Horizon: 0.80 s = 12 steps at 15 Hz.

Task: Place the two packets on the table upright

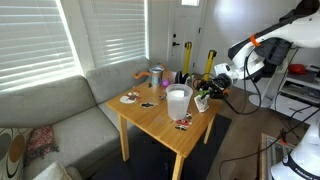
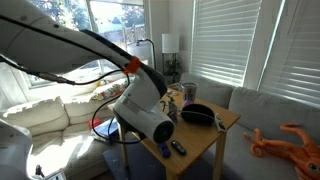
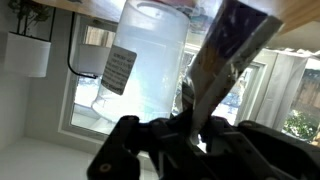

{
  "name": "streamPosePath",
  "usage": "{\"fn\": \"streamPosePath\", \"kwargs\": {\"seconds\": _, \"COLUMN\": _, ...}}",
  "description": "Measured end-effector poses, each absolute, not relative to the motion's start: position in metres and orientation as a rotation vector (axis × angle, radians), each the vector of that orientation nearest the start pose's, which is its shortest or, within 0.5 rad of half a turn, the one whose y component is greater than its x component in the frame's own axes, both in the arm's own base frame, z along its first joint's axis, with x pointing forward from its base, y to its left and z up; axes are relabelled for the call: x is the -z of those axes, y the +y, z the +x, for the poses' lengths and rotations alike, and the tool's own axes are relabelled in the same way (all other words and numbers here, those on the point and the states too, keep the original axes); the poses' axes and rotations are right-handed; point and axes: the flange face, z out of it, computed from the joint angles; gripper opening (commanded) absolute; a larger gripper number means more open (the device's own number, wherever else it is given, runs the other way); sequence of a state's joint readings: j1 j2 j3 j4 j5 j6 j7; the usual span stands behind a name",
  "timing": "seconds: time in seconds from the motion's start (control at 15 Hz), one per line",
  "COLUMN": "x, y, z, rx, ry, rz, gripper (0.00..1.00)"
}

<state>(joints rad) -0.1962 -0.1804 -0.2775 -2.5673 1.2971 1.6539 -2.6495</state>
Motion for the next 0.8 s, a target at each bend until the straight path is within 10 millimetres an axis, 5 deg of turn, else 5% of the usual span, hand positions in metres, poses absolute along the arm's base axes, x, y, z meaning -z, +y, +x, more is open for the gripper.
{"fn": "streamPosePath", "kwargs": {"seconds": 0.53, "x": -0.3432, "y": -0.0882, "z": 0.3992, "rx": 1.487, "ry": -1.371, "rz": -1.508, "gripper": 0.01}}
{"fn": "streamPosePath", "kwargs": {"seconds": 0.6, "x": -0.3424, "y": -0.0873, "z": 0.3994, "rx": 1.484, "ry": -1.372, "rz": -1.507, "gripper": 0.09}}
{"fn": "streamPosePath", "kwargs": {"seconds": 0.67, "x": -0.3416, "y": -0.0862, "z": 0.3996, "rx": 1.480, "ry": -1.373, "rz": -1.506, "gripper": 0.29}}
{"fn": "streamPosePath", "kwargs": {"seconds": 0.8, "x": -0.3400, "y": -0.0846, "z": 0.4002, "rx": 1.472, "ry": -1.376, "rz": -1.509, "gripper": 0.35}}
